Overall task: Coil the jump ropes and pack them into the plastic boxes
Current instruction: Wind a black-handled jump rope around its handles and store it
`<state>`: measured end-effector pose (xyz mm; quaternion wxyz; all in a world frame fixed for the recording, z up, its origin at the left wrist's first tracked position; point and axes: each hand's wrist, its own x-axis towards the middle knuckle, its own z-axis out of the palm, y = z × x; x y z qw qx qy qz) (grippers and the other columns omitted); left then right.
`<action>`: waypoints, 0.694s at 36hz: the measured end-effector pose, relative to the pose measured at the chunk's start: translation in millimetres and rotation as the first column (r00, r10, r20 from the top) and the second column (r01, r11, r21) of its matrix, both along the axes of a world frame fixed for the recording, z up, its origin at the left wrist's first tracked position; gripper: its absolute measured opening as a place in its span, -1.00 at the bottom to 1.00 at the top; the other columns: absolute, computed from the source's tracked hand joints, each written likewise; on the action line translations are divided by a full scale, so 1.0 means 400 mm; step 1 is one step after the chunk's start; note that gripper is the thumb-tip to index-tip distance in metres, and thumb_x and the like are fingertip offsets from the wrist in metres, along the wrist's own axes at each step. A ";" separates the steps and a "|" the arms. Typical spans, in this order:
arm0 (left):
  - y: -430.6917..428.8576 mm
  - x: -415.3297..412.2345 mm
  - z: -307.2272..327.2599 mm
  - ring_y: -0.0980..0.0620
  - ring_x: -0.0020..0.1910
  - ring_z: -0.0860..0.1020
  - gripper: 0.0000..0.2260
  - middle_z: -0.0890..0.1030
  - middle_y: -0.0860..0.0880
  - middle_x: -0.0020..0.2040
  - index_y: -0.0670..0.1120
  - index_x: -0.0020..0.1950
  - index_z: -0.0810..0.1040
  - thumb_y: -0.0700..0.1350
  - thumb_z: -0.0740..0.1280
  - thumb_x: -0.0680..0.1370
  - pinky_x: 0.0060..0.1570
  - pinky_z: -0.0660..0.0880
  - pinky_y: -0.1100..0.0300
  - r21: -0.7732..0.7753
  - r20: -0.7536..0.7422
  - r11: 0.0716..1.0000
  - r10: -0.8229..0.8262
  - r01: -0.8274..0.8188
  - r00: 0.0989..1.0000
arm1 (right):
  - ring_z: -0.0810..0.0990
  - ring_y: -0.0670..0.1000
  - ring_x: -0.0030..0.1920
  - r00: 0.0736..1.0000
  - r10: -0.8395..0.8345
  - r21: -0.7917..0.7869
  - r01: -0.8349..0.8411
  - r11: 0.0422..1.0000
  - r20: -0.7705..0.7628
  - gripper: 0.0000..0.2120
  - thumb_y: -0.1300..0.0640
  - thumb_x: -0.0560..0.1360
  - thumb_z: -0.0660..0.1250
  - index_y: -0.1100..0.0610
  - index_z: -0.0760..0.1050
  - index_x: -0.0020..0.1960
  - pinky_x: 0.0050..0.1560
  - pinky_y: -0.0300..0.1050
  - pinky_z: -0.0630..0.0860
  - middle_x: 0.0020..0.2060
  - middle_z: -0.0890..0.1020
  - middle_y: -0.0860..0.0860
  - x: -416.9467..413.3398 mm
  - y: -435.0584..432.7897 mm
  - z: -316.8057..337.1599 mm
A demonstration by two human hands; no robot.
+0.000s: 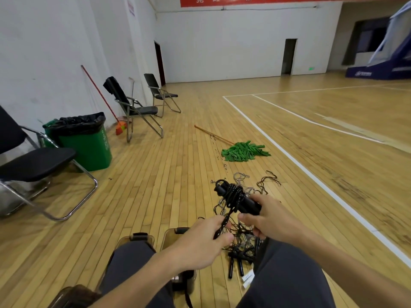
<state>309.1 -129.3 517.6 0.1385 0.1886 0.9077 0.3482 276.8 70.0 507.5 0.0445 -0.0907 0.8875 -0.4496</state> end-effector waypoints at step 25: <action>-0.081 -0.100 0.255 0.24 -0.21 0.50 -0.81 0.56 0.19 -0.22 0.00 -0.07 0.70 0.09 0.52 0.45 -0.18 0.41 0.32 -0.292 -0.415 0.935 -0.311 0.199 0.855 | 0.51 -0.06 -0.47 0.907 0.299 0.224 -0.370 0.902 0.296 -0.87 0.18 0.57 0.41 0.16 0.53 -0.13 -0.41 -0.22 0.50 -0.33 0.61 0.03 0.011 -0.097 0.189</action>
